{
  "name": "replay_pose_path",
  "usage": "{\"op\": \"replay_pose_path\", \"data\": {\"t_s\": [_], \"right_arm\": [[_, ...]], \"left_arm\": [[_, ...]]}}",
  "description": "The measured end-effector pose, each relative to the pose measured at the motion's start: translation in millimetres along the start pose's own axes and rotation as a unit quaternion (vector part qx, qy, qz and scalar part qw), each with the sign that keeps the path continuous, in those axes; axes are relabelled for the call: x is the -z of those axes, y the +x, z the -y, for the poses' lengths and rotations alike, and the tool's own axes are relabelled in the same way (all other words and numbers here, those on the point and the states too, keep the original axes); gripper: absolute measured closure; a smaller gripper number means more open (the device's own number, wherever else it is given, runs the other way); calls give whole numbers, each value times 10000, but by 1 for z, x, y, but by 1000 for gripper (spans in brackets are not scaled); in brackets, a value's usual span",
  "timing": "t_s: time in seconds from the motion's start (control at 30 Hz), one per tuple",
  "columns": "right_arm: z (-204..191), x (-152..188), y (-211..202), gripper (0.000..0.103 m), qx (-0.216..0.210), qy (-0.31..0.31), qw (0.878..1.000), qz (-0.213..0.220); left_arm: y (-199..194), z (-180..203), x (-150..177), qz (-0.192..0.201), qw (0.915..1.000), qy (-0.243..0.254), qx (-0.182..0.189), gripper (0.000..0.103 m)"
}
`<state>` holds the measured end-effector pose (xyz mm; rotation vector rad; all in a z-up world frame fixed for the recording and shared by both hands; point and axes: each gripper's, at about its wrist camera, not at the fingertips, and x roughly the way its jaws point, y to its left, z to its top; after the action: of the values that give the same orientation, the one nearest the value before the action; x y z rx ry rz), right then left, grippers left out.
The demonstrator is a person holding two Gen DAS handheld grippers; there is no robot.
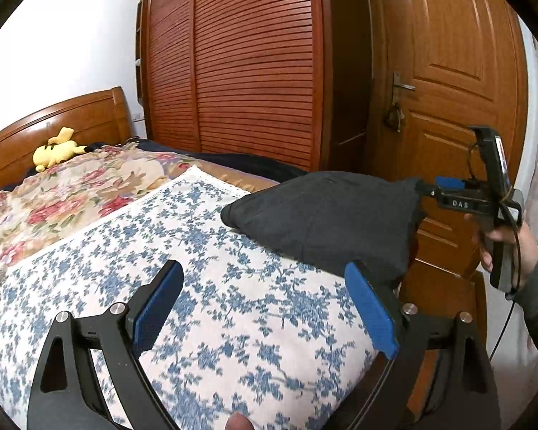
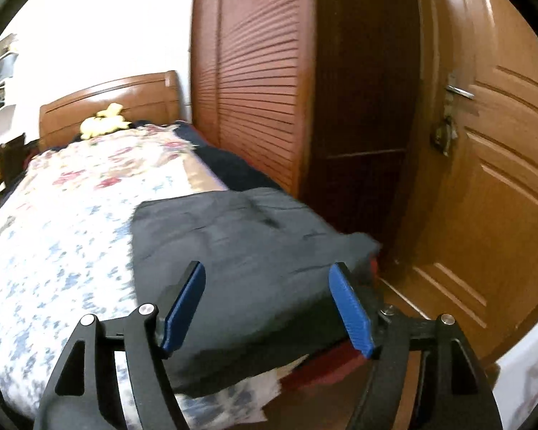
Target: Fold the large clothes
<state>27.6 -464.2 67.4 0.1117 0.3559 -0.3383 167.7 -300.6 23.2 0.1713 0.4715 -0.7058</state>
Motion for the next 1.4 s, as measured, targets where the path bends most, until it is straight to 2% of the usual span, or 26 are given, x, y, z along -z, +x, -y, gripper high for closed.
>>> {"op": "replay_pose_path", "data": {"t_s": [0.17, 0.43, 0.73, 1.0, 1.27, 1.4], "right_arm": [[-32, 17, -28, 30, -414, -80, 9991, 76], [-82, 42, -31, 30, -1081, -229, 9939, 7], [-123, 47, -30, 30, -1717, -412, 9841, -177], [-156, 58, -48, 30, -2282, -493, 9722, -164], [-186, 72, -63, 21, -2791, -678, 9577, -183], [-198, 74, -70, 20, -2958, -772, 9520, -137]], "left_arm": [[-16, -1, 15, -83, 9997, 34, -222, 11], [-23, -25, 47, -304, 9987, -232, -323, 11], [-55, -63, 84, -431, 9940, -671, -750, 11], [-108, -90, 112, -414, 9850, -1026, -1321, 11], [-160, -114, 140, -341, 9701, -1439, -1925, 11], [-184, -120, 152, -246, 9617, -1541, -2255, 11]]}}
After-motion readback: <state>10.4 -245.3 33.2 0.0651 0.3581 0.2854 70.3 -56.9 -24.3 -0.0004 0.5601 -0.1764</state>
